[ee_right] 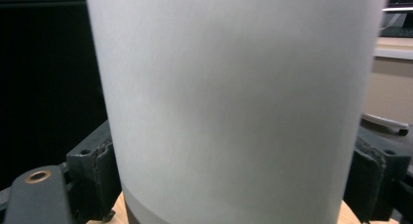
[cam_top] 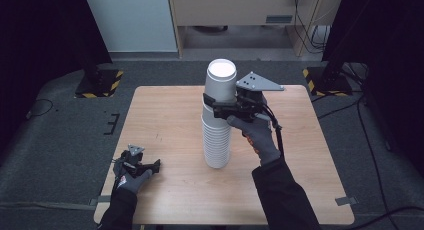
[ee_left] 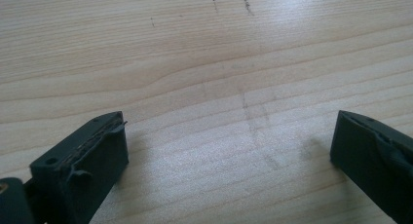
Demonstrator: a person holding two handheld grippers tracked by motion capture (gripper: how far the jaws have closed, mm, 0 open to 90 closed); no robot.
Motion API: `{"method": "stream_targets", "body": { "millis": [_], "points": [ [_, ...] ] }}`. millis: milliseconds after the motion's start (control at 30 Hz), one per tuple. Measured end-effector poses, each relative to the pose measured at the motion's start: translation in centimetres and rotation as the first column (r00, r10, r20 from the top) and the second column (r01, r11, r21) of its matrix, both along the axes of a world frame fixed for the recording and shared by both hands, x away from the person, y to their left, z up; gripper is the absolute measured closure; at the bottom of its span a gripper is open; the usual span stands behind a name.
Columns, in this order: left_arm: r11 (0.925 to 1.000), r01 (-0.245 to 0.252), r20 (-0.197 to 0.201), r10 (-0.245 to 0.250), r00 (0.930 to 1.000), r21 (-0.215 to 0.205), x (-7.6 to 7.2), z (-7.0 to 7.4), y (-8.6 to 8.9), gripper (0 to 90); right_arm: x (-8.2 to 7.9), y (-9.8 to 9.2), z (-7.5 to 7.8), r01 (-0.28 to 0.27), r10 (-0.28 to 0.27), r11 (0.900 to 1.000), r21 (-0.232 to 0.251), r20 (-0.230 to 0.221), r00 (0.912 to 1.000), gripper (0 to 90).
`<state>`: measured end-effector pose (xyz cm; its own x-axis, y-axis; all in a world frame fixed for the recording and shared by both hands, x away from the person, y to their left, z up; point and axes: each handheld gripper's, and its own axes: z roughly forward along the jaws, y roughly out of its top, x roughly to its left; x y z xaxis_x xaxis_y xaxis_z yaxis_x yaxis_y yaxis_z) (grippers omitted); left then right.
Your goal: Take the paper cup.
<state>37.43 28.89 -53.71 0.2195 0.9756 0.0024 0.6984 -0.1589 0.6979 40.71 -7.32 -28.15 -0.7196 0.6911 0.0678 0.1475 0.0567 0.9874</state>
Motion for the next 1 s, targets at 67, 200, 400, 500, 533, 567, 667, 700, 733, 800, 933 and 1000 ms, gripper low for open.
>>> {"method": "stream_targets", "body": {
  "millis": [67, 200, 400, 500, 533, 567, 667, 700, 733, 800, 933, 1000],
  "points": [
    [1.0000, 0.000, 0.000, 0.000, 1.0000, 0.000, 0.0, 0.0, 0.0, 0.0, 0.0, 0.0, 0.2, -0.004, 0.004, 1.000, 0.005, 0.001, 1.0000, 13.3],
    [1.0000, 0.000, 0.000, 0.000, 1.0000, 0.000, 0.0, 0.0, 0.0, 0.0, -0.1, -0.1, 0.4, -0.011, 0.011, 1.000, 0.005, 0.004, 0.9999, 13.3],
    [1.0000, -0.001, 0.000, 0.001, 1.0000, -0.001, 0.0, 0.0, 0.0, 0.0, -0.1, -0.2, 1.3, -0.031, 0.031, 0.999, 0.043, 0.004, 0.9995, 13.4],
    [1.0000, 0.000, 0.000, 0.000, 1.0000, 0.000, 0.0, 0.0, 0.0, 0.0, -0.2, -0.2, 1.6, -0.037, 0.036, 0.998, 0.053, 0.007, 0.9993, 13.4],
    [1.0000, 0.000, 0.000, 0.000, 1.0000, 0.000, 0.0, 0.0, 0.0, 0.0, -0.2, -0.2, 1.6, -0.037, 0.036, 0.998, 0.053, 0.007, 0.9993, 13.4],
    [1.0000, 0.000, 0.000, 0.000, 1.0000, 0.001, 0.0, 0.0, 0.0, 0.0, -0.2, -0.2, 1.6, -0.038, 0.038, 0.998, 0.057, 0.007, 0.9993, 13.5],
    [1.0000, 0.000, 0.000, 0.000, 1.0000, 0.001, 0.0, 0.0, 0.0, 0.0, -0.3, -0.5, 1.9, -0.037, 0.036, 0.997, 0.069, 0.014, 0.9992, 13.4],
    [1.0000, 0.000, 0.000, 0.000, 1.0000, 0.000, 0.0, 0.0, 0.0, 0.0, -0.3, -0.5, 1.9, -0.037, 0.036, 0.997, 0.069, 0.014, 0.9992, 13.4],
    [1.0000, 0.000, 0.000, 0.000, 1.0000, 0.001, 0.0, 0.0, 0.0, 0.0, -0.3, -0.5, 2.0, -0.035, 0.033, 0.997, 0.071, 0.016, 0.9993, 13.4],
    [1.0000, 0.000, 0.000, 0.000, 1.0000, 0.001, 0.0, 0.0, 0.0, 0.0, -0.3, -0.7, 2.4, -0.033, 0.031, 0.996, 0.084, 0.019, 0.9993, 13.4],
    [1.0000, 0.000, 0.000, 0.000, 1.0000, 0.001, 0.0, 0.0, 0.0, 0.0, -0.5, -1.0, 2.8, -0.041, 0.038, 0.994, 0.104, 0.029, 0.9989, 13.4],
    [1.0000, 0.000, 0.000, 0.000, 1.0000, 0.000, 0.0, 0.0, 0.0, 0.0, -0.7, -1.1, 3.0, -0.040, 0.037, 0.994, 0.105, 0.030, 0.9989, 13.4]
  ]
}}
